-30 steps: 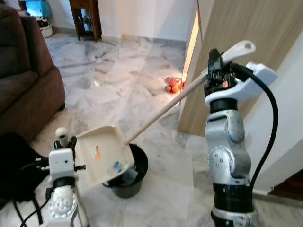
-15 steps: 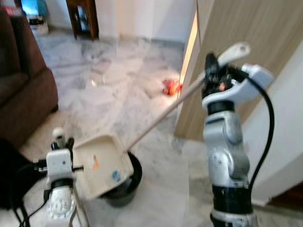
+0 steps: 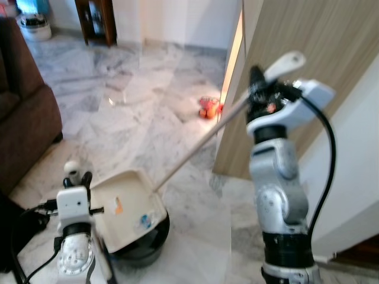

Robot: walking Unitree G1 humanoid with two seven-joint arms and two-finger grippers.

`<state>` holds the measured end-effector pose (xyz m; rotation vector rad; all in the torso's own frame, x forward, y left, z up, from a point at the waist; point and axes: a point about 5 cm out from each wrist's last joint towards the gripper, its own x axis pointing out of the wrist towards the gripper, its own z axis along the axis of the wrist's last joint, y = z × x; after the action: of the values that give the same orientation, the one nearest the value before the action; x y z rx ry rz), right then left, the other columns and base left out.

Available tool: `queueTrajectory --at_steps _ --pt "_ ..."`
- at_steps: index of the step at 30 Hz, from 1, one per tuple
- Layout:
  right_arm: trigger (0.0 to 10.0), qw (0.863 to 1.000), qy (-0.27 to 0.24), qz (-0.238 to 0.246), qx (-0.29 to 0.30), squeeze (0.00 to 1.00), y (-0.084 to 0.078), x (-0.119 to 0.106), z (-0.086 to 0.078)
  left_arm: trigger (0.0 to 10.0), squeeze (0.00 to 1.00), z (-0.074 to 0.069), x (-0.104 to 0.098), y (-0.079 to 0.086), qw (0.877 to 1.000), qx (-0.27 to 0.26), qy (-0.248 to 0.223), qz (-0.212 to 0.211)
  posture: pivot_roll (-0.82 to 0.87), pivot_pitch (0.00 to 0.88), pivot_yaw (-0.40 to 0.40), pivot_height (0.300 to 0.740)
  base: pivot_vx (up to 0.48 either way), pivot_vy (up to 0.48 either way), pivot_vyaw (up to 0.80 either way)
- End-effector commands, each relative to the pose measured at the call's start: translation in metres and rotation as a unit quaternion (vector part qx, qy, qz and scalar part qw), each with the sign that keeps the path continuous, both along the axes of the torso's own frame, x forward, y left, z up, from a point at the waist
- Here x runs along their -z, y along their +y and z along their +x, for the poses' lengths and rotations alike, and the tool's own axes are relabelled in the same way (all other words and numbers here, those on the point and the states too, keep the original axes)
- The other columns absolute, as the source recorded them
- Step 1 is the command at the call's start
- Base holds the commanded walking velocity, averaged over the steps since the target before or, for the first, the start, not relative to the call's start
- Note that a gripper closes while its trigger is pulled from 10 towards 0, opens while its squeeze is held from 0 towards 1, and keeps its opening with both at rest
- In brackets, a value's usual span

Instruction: Sweep floor

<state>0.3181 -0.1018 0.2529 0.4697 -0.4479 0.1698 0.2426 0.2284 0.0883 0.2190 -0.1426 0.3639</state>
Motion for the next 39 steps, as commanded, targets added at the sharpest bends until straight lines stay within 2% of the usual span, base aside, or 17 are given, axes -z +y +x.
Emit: queueTrajectory --at_steps 1,4,39 --pt "10.0 0.999 -0.026 0.026 0.006 0.0 -0.006 -0.011 -0.003 10.0 0.0 0.001 -0.004 -0.003 1.0 0.009 -0.01 0.005 0.14 0.015 -0.041 0.74 0.0 0.0 0.0" --pt "10.0 0.999 -0.024 0.026 0.007 0.0 -0.006 -0.01 -0.003 10.0 0.0 0.001 -0.004 -0.003 1.0 0.01 -0.009 0.001 0.14 0.014 -0.04 0.74 0.0 0.0 0.0" --pt "10.0 1.0 -0.003 0.017 0.019 0.0 -0.008 0.002 0.001 10.0 0.0 0.003 -0.005 -0.003 1.0 0.016 -0.013 -0.006 0.14 0.012 -0.037 0.74 0.0 0.317 0.0"
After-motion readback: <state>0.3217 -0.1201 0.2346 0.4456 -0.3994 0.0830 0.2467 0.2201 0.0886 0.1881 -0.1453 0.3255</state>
